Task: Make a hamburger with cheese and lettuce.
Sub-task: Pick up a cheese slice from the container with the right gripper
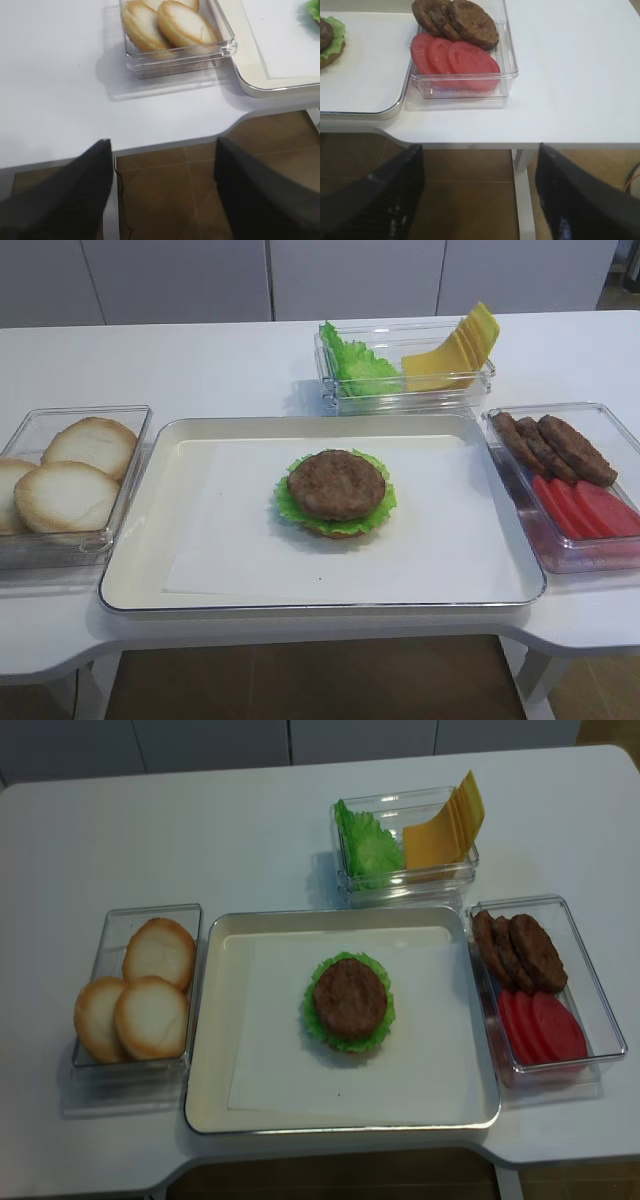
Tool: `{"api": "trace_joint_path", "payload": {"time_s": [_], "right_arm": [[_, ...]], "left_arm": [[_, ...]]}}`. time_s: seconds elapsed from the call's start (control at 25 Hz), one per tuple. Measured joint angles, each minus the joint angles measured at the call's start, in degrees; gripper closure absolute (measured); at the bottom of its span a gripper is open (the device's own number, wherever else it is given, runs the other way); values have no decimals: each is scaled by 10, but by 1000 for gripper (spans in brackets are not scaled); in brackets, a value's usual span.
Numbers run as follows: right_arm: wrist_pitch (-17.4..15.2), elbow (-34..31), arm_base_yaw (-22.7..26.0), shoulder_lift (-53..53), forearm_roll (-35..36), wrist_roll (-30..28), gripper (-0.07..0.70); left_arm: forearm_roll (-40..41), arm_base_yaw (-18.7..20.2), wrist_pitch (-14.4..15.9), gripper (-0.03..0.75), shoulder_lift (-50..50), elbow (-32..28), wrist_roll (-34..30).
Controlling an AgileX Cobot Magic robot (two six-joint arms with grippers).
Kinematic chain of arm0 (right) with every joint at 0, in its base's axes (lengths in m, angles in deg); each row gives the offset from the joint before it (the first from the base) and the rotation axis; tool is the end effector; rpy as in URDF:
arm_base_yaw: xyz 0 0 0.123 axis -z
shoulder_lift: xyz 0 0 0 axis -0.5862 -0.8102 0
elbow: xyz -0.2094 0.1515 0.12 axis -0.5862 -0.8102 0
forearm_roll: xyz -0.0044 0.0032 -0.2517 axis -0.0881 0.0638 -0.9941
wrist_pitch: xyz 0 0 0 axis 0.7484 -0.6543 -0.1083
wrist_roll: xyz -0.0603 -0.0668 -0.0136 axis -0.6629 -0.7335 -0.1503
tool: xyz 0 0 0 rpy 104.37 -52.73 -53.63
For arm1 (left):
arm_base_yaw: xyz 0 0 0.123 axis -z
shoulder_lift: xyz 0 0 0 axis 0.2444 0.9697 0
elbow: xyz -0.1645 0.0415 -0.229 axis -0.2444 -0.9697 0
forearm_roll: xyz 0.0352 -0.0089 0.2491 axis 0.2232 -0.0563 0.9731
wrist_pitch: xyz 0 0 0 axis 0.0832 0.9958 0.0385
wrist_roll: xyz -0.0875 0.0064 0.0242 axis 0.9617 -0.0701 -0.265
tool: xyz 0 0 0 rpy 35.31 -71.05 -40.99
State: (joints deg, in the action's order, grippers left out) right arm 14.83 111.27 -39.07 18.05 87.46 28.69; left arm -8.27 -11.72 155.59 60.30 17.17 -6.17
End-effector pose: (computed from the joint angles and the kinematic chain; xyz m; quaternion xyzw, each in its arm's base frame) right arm -0.0086 0.0034 0.2630 -0.0371 0.8771 0.0309 0.4779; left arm -0.0109 0.0025 0.2626 -0.0037 0.8840 -0.0095 0.4673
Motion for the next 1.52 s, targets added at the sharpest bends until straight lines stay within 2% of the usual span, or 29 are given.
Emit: {"api": "trace_joint_path", "payload": {"time_s": [1.12, 1.24, 1.4, 1.52], "right_arm": [[10, 2, 0, 0, -4, 0, 106], [15, 6, 0, -3, 0, 23, 106], [49, 7, 0, -27, 16, 51, 106], [96, 7, 0, -45, 50, 49, 106]], "left_arm": [[0, 0, 0, 249, 0, 0, 0], [0, 0, 0, 249, 0, 0, 0], [0, 0, 0, 249, 0, 0, 0], [0, 0, 0, 249, 0, 0, 0]]}}
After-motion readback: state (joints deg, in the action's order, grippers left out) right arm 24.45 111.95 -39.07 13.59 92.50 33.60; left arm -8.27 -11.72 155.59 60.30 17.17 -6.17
